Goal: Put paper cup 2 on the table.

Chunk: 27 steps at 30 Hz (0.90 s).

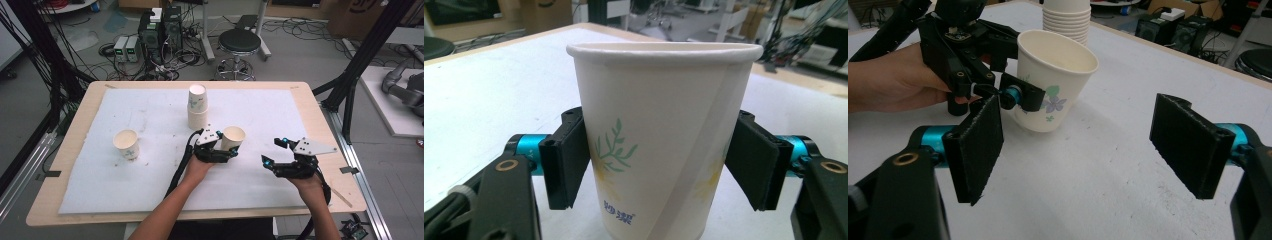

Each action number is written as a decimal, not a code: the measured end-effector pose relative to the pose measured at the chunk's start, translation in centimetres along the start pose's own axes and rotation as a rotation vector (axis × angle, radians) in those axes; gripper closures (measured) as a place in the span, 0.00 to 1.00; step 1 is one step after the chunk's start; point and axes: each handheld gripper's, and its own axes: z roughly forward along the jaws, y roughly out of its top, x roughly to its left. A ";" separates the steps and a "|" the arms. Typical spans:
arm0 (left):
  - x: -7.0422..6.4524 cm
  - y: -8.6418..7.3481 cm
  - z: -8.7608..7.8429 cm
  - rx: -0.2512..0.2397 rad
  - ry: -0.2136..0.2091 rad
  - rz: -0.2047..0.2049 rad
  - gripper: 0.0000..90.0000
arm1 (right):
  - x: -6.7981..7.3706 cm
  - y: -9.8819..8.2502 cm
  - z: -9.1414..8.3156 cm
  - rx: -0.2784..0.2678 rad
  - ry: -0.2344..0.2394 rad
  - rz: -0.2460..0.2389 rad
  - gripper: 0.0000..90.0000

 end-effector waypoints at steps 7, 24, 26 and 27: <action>-0.9 0.1 0.4 0.101 0.042 0.056 0.35 | 0.1 0.0 0.1 0.002 0.003 -0.005 0.25; -0.8 -0.4 -1.5 0.202 0.031 0.045 0.34 | 0.1 0.1 0.1 0.007 0.003 -0.004 0.25; -0.8 -0.4 -1.5 0.203 0.020 0.049 0.31 | 0.1 0.1 0.1 0.009 0.003 -0.008 0.25; -0.8 -0.4 -1.6 0.195 0.006 0.051 0.26 | 0.1 0.1 0.1 0.012 0.003 -0.006 0.25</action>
